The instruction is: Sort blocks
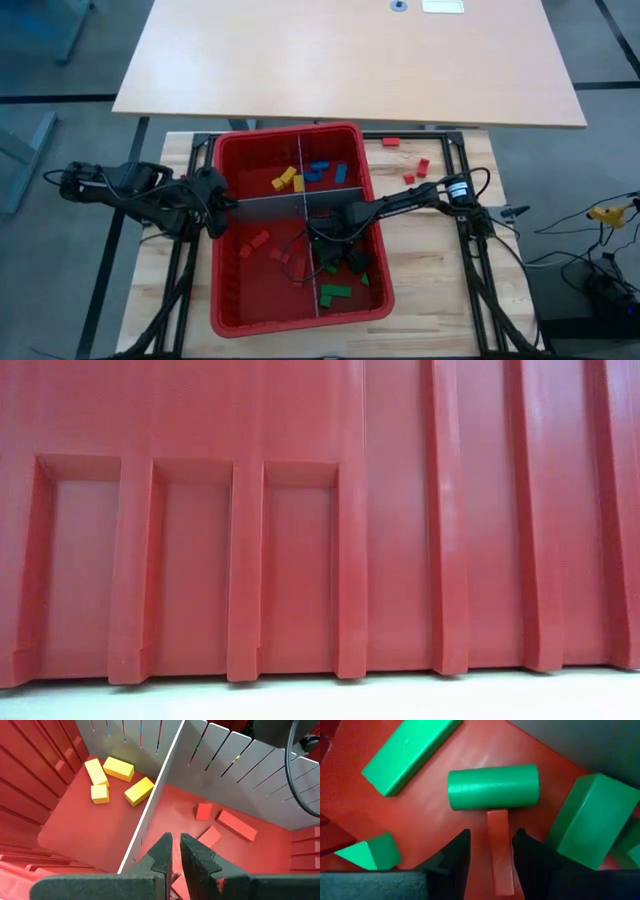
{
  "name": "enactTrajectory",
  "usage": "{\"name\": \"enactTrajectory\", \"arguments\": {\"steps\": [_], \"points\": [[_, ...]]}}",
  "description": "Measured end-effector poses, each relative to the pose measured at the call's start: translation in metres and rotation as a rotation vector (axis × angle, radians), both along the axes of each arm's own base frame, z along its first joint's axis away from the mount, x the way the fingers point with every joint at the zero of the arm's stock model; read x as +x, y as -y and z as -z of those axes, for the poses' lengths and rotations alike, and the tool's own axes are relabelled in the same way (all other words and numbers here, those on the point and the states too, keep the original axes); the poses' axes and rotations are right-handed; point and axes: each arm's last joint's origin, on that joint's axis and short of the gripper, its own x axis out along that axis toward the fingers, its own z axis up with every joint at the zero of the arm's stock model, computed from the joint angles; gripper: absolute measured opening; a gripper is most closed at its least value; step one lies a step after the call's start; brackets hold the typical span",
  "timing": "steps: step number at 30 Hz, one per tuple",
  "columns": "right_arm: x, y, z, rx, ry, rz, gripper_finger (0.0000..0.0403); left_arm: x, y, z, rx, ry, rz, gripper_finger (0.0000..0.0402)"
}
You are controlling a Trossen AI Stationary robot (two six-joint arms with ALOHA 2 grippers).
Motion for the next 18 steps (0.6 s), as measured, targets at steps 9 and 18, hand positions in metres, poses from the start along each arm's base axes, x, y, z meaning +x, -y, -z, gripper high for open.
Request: {"name": "enactTrajectory", "arguments": {"steps": [9, 18], "points": [[-0.005, -0.001, 0.013, 0.036, -0.091, 0.022, 0.0119, 0.000, 0.000, 0.000, -0.001, 0.001, -0.001, 0.0024], [-0.008, 0.001, 0.029, 0.033, -0.153, 0.038, 0.0055, 0.001, 0.000, -0.006, 0.005, -0.002, 0.005, 0.0024]]}}
